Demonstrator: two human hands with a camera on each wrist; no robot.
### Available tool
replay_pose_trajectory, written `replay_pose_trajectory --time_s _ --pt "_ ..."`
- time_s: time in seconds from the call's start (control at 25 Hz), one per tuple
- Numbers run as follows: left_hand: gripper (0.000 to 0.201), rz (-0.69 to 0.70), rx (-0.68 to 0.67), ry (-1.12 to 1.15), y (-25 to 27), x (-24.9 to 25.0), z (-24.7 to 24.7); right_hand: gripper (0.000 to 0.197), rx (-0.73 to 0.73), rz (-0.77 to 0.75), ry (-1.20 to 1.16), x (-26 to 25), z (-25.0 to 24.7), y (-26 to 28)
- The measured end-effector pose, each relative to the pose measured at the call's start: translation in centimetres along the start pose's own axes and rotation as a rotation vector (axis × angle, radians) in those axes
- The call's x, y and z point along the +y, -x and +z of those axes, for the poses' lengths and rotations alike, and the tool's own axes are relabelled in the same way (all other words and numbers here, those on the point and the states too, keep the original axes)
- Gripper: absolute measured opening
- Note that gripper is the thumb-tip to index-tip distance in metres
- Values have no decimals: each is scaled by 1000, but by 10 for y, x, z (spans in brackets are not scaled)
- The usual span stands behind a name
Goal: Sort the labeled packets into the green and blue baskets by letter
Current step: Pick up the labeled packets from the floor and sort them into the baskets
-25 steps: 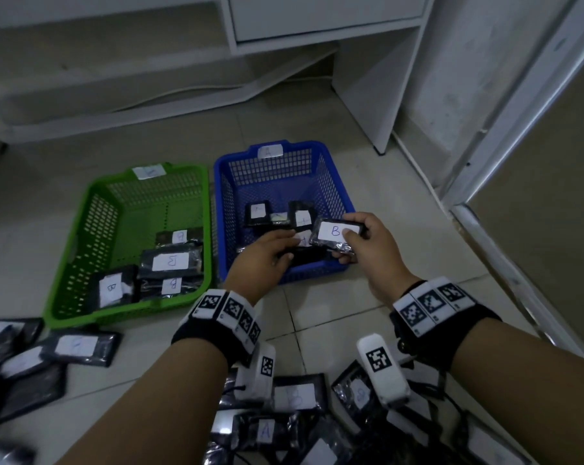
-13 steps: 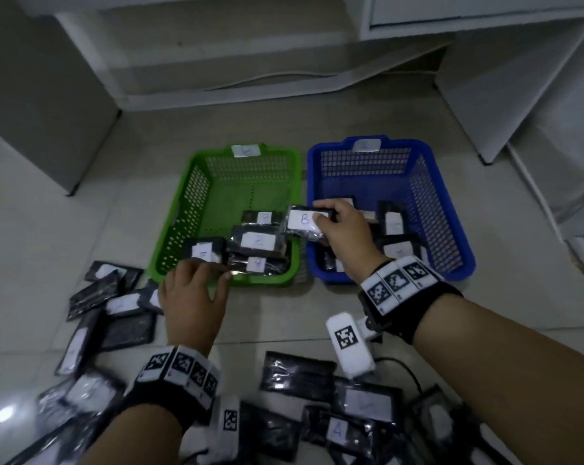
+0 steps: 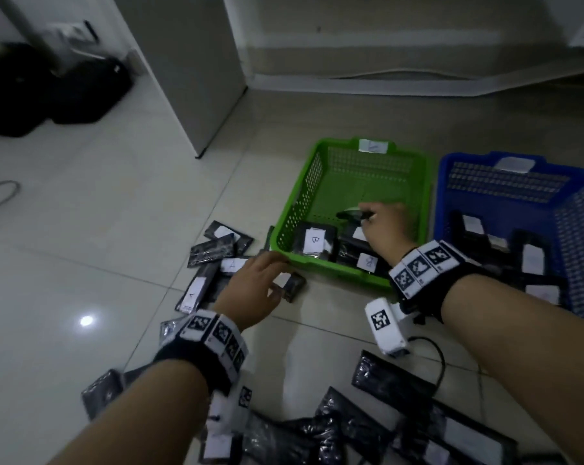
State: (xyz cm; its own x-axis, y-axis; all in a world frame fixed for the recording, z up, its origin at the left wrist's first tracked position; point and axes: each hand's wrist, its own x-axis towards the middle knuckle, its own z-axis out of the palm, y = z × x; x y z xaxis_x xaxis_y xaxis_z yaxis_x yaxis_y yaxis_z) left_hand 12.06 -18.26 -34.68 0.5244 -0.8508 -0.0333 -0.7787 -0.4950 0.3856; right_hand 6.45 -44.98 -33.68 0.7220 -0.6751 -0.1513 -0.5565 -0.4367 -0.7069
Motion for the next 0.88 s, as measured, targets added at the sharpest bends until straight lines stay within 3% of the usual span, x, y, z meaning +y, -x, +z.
replay_pose_trajectory --time_s 0.12,0.28,0.4,0.52,0.64,0.76,0.88 --pt "32 -37 -111 41 -14 -23 -35 25 -67 -46 47 -27 -2 30" --pt "23 -121 -335 -180 -22 -65 -78 18 -150 -232 48 -70 13 76" --pt "28 -194 -341 -182 -16 -91 -65 23 -266 -238 104 -77 49 100" --pt "48 -231 -364 -142 -5 -96 -33 34 -367 -172 336 -65 95 108" --pt "70 -167 -380 -329 7 -90 -11 37 -303 -158 481 -55 129 111" --pt "64 -68 -343 -430 9 -88 -4 41 -254 -146 480 -50 143 110" --pt "61 -68 -450 -286 7 -95 -12 46 -240 -104 332 -55 145 112"
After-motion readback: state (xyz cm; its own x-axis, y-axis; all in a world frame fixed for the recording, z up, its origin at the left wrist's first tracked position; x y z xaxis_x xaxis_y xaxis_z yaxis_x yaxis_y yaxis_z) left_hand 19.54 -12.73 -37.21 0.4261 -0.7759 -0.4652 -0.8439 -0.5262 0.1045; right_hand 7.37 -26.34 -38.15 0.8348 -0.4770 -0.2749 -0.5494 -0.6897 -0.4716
